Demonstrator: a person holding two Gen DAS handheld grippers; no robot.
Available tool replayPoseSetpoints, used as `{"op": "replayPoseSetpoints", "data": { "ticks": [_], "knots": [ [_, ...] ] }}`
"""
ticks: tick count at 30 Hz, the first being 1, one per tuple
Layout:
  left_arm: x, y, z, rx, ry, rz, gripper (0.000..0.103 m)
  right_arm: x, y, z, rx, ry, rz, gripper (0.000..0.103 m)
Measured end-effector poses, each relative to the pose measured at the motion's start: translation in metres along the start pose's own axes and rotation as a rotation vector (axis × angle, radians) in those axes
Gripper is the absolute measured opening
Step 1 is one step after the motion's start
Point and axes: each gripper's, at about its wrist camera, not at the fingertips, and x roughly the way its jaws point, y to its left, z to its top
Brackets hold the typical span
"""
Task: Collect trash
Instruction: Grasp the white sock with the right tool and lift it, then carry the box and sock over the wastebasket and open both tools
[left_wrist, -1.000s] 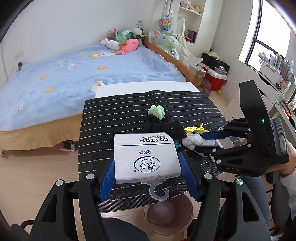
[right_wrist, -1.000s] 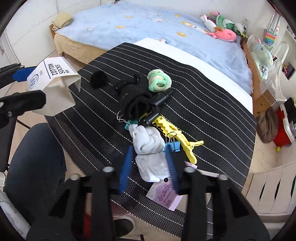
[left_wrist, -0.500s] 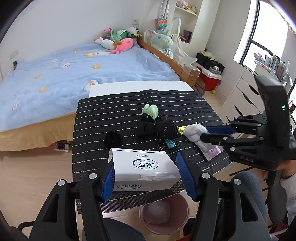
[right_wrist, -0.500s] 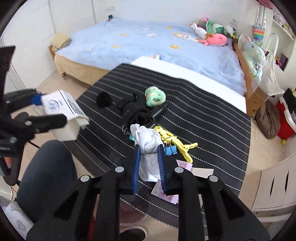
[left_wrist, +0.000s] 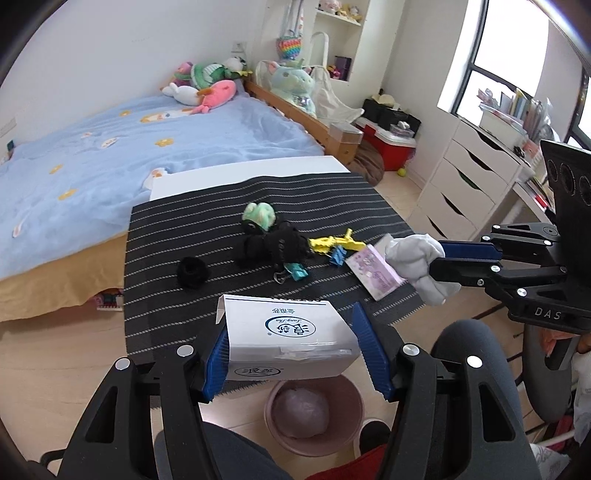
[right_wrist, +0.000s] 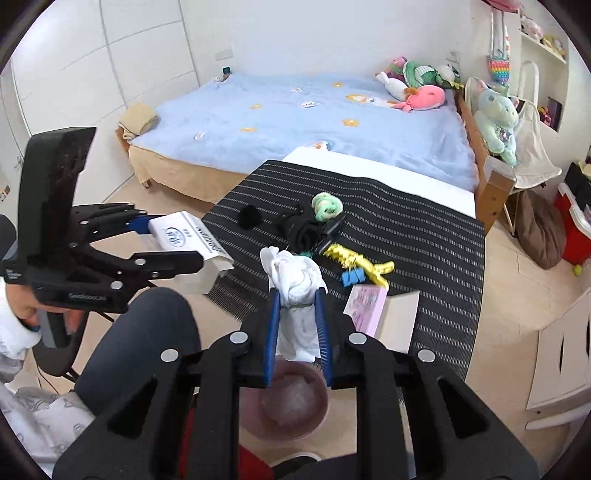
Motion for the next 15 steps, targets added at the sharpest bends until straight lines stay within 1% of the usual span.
{"op": "replayPoseSetpoints", "data": {
  "ticks": [9,15],
  "knots": [
    [0.0,-0.028,-0.025,0.064,0.053,-0.063,0.06,-0.02,0.007,-0.037,0.057,-0.004,-0.004,0.019],
    [0.005,-0.041,-0.036,0.09,0.079,-0.101,0.062,-0.025,0.004,-0.049,0.083,0.003,-0.005,0.019]
  ]
}}
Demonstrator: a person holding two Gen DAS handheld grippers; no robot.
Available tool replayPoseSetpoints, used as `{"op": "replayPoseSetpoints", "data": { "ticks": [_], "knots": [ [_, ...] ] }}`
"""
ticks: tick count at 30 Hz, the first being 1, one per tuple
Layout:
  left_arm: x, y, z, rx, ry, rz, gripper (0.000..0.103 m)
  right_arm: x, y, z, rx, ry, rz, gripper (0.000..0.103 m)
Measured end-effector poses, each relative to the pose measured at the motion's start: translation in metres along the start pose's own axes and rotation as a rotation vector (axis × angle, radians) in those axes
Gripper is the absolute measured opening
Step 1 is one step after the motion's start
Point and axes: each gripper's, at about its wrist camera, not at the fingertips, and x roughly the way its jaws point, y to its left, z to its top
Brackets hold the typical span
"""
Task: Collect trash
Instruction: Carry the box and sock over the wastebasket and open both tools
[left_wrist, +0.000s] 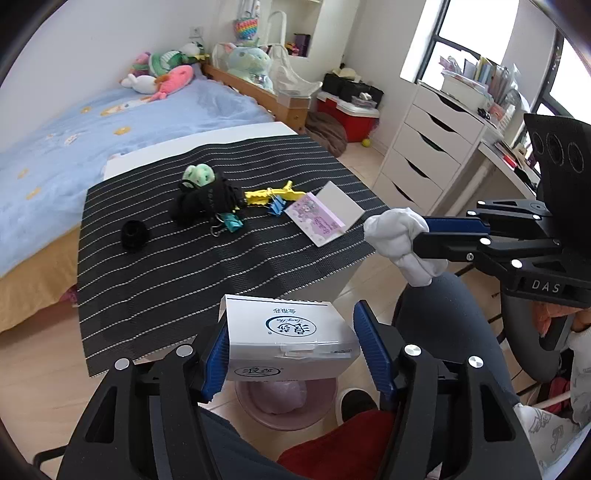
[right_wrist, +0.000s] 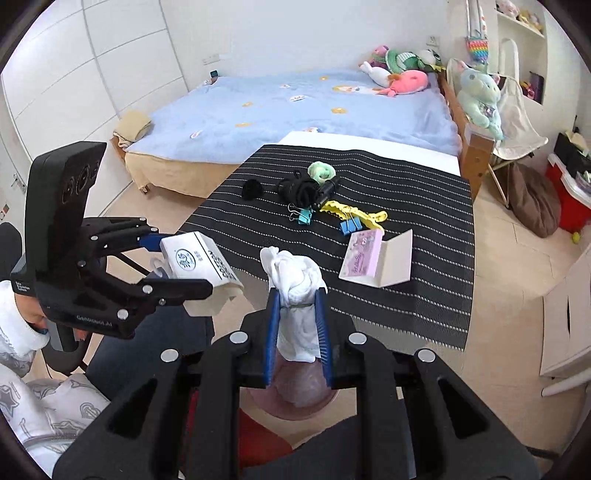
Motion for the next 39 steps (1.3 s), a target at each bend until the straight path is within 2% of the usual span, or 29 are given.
{"op": "replayPoseSetpoints", "data": {
  "ticks": [1,3,9,14,20,24,33,39],
  "knots": [
    [0.001,-0.001,0.0,0.005,0.001,-0.003,0.062,-0.001,-0.001,-0.001,0.003,-0.001,0.0,0.019],
    [0.002,-0.003,-0.001,0.012,-0.003,-0.009,0.087,-0.002,-0.002,-0.003,0.007,-0.002,0.001,0.019],
    [0.002,-0.001,-0.001,-0.005,-0.009,-0.009,0.094,0.0,-0.003,-0.003,0.007,0.002,0.008,0.019],
    [0.001,0.005,-0.001,-0.025,-0.01,0.018,0.095,0.003,-0.001,-0.006,0.006,0.008,0.017,0.019],
    [-0.003,0.019,-0.003,-0.094,-0.017,0.093,0.095,0.006,0.002,-0.007,-0.003,0.016,0.027,0.019],
    [-0.011,0.024,-0.005,-0.069,-0.044,0.12,0.095,0.008,0.005,-0.007,-0.01,0.024,0.039,0.019],
    [-0.033,0.039,-0.01,-0.098,-0.1,0.143,0.095,0.019,0.022,-0.012,-0.039,0.056,0.078,0.019],
    [-0.037,0.047,-0.013,-0.123,-0.108,0.146,0.095,0.025,0.033,-0.012,-0.066,0.07,0.104,0.02]
  ]
}}
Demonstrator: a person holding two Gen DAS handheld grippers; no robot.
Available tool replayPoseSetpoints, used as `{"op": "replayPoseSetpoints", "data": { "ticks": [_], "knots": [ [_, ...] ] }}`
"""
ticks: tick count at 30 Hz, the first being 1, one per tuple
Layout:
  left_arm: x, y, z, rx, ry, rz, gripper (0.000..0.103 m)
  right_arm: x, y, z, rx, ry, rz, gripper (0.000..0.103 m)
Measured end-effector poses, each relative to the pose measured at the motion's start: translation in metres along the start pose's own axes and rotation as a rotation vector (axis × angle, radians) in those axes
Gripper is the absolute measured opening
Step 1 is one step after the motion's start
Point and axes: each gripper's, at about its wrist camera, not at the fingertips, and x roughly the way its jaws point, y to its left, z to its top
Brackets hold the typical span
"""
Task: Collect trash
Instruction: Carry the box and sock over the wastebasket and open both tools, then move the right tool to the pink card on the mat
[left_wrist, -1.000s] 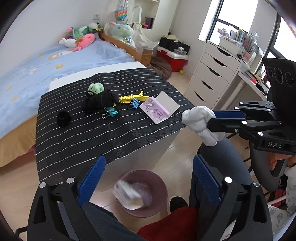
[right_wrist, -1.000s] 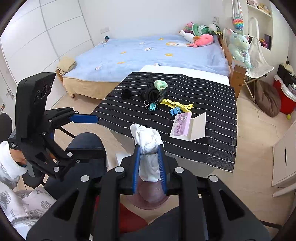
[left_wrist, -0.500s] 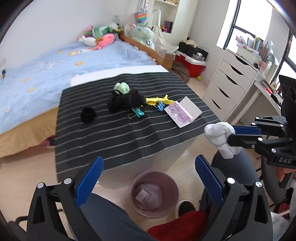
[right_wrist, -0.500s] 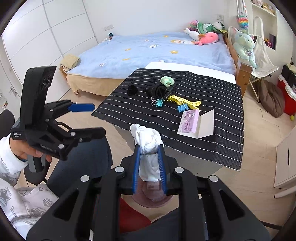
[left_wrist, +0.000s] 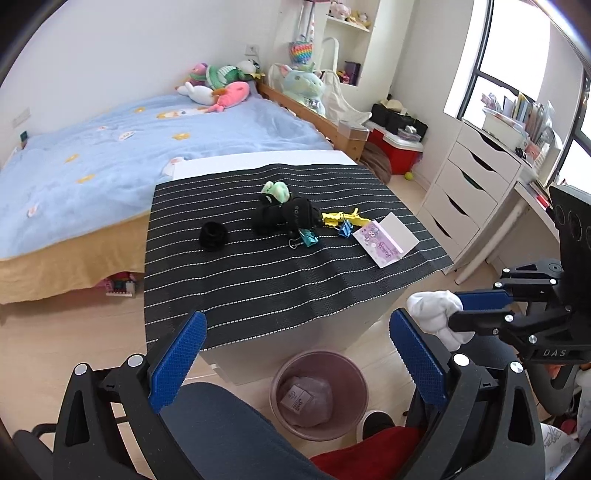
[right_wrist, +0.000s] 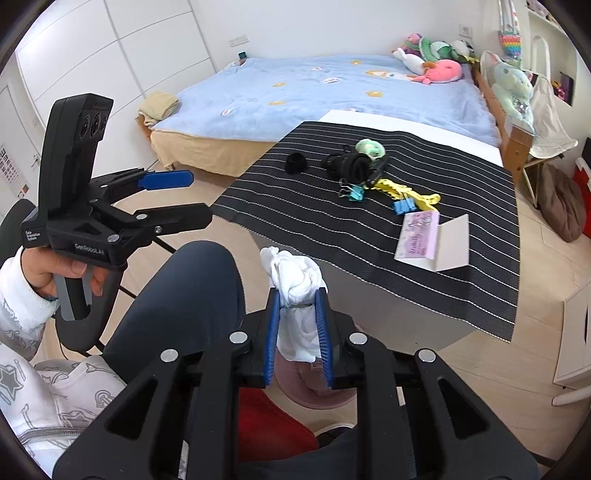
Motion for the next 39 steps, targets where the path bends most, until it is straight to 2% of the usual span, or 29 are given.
{"op": "replayPoseSetpoints", "data": {
  "ticks": [2,4,5,7,9,15,25,31,39],
  "knots": [
    [-0.001,0.001,0.0,-0.001,-0.003,0.0,0.095,0.004,0.003,0.001,-0.01,0.007,0.011,0.024],
    [-0.002,0.001,-0.001,0.003,-0.005,0.001,0.095,0.006,0.005,0.001,-0.014,0.011,0.015,0.036],
    [-0.002,0.001,-0.001,0.006,-0.006,0.003,0.095,0.007,0.005,0.002,-0.011,0.01,0.02,0.056],
    [-0.002,0.001,-0.002,0.007,-0.006,0.002,0.095,0.005,0.004,0.002,0.004,-0.011,0.02,0.078],
    [-0.002,0.002,-0.002,0.007,-0.005,0.0,0.095,0.003,0.002,0.002,0.016,-0.024,0.018,0.09],
    [0.002,0.0,-0.005,0.006,0.008,-0.008,0.095,0.001,-0.008,0.003,0.072,-0.022,-0.008,0.096],
    [0.005,-0.002,-0.005,-0.007,0.014,-0.015,0.095,-0.002,-0.021,0.002,0.122,-0.028,-0.041,0.097],
    [0.01,0.007,-0.002,-0.071,0.041,-0.035,0.095,-0.006,-0.036,0.005,0.181,-0.034,-0.059,0.097],
    [0.016,0.014,0.004,-0.09,0.032,-0.046,0.095,-0.011,-0.06,0.018,0.203,-0.045,-0.094,0.097]
  ]
}}
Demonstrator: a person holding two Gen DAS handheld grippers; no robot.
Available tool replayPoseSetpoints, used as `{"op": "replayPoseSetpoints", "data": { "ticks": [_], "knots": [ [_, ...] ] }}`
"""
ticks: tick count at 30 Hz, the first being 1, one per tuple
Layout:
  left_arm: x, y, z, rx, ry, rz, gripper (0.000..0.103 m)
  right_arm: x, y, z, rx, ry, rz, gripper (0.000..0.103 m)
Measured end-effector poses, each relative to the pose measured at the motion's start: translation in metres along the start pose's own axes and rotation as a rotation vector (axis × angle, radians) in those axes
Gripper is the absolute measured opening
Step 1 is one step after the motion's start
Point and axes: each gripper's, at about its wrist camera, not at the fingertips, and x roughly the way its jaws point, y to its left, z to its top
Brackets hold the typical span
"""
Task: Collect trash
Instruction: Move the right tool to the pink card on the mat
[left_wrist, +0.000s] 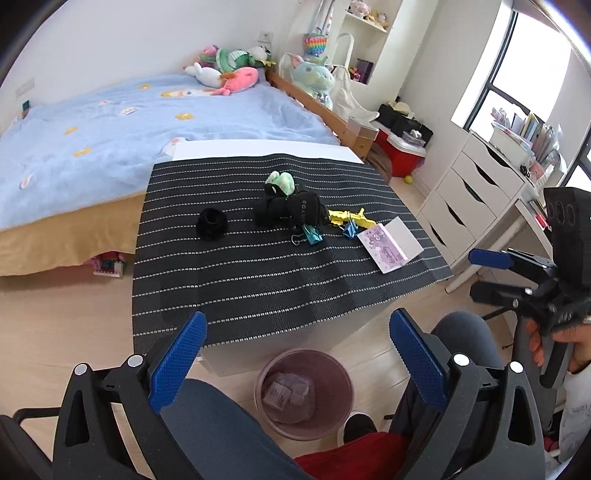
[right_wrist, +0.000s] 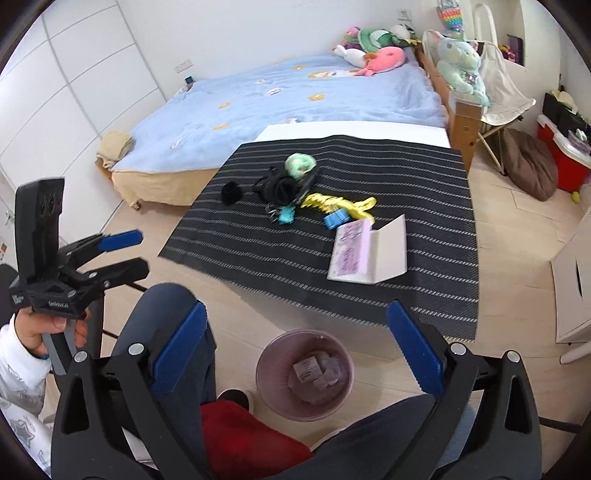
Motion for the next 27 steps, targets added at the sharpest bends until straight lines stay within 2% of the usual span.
{"op": "replayPoseSetpoints", "data": {
  "ticks": [7,12,19,23,25,27],
  "knots": [
    [-0.001,-0.004,0.008,0.09,-0.036,0.046,0.095,0.014,-0.031,0.024,0.02,0.009,-0.065,0.097],
    [-0.001,0.001,0.015,0.073,-0.044,0.031,0.095,0.032,-0.054,0.04,0.031,0.021,-0.087,0.097],
    [0.003,0.002,0.02,0.074,-0.047,0.021,0.095,0.064,-0.077,0.05,0.073,0.108,-0.052,0.097],
    [0.005,0.005,0.021,0.071,-0.043,0.023,0.095,0.073,-0.08,0.052,0.079,0.129,-0.037,0.097],
    [0.006,0.006,0.021,0.069,-0.038,0.022,0.095,0.077,-0.082,0.054,0.087,0.134,-0.02,0.093],
    [0.006,0.006,0.021,0.068,-0.037,0.022,0.095,0.08,-0.084,0.053,0.093,0.14,-0.015,0.074]
  ]
}}
